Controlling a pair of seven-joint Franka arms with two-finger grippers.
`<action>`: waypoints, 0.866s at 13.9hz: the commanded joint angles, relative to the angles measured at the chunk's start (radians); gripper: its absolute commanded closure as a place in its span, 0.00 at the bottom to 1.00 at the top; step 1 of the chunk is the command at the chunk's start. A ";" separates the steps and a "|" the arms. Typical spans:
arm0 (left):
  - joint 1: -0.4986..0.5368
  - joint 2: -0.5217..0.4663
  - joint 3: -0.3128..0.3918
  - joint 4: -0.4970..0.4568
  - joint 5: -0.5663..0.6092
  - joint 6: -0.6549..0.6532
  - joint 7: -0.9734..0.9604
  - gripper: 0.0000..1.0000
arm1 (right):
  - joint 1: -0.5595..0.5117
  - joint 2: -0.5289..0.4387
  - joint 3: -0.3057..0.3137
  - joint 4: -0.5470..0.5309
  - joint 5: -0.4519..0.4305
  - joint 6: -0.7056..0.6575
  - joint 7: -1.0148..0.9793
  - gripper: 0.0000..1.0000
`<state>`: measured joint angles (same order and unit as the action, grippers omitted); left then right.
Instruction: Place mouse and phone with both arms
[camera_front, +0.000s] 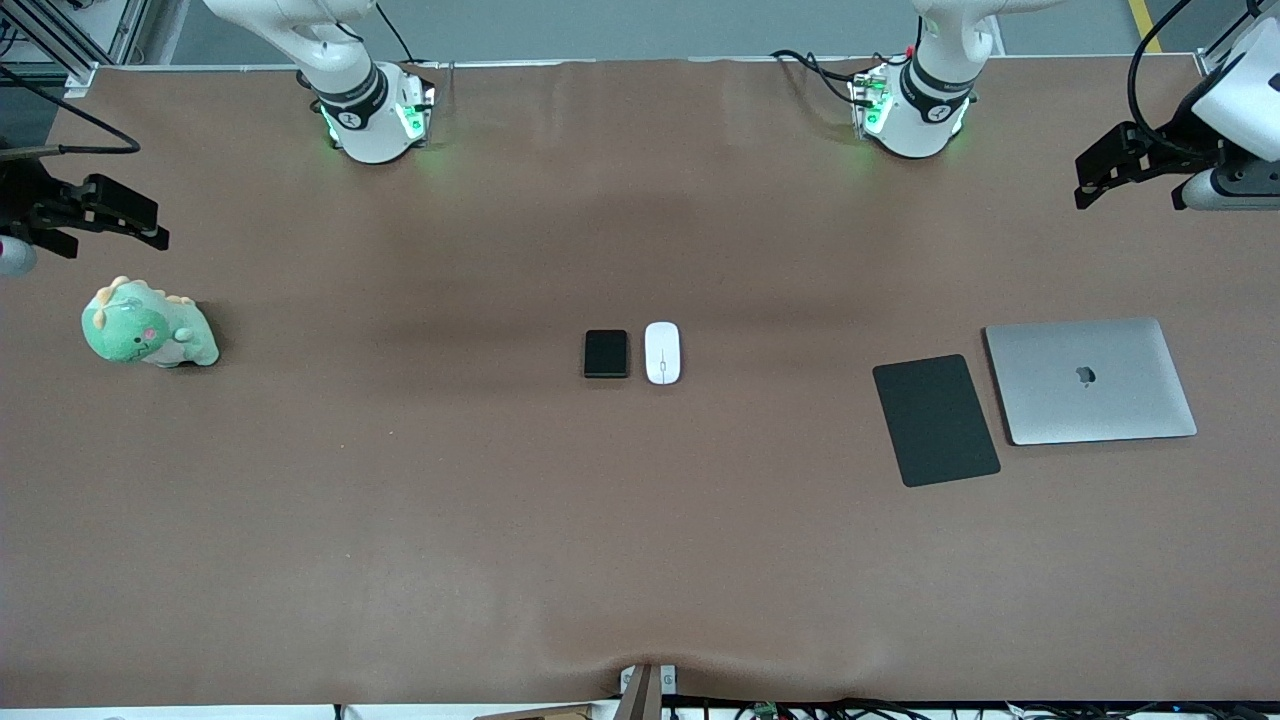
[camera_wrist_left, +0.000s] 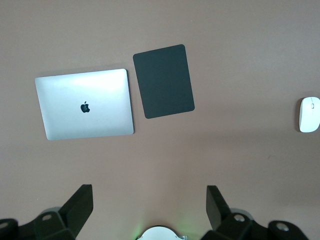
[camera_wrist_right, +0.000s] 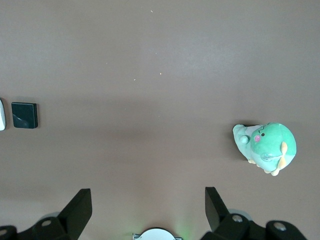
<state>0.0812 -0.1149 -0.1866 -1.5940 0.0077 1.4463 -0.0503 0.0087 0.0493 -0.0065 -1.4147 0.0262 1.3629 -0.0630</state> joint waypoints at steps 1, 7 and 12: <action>0.008 0.008 -0.002 0.019 -0.008 -0.018 0.018 0.00 | -0.018 -0.017 0.013 -0.018 -0.002 0.005 -0.009 0.00; -0.031 0.155 -0.059 0.068 -0.009 -0.003 -0.098 0.00 | -0.018 -0.016 0.013 -0.016 -0.002 0.009 -0.009 0.00; -0.179 0.357 -0.128 0.062 0.001 0.199 -0.275 0.00 | -0.022 -0.011 0.013 -0.012 0.001 0.009 -0.009 0.00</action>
<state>-0.0430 0.1575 -0.3095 -1.5730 0.0056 1.6011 -0.2732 0.0085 0.0493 -0.0063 -1.4149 0.0262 1.3649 -0.0632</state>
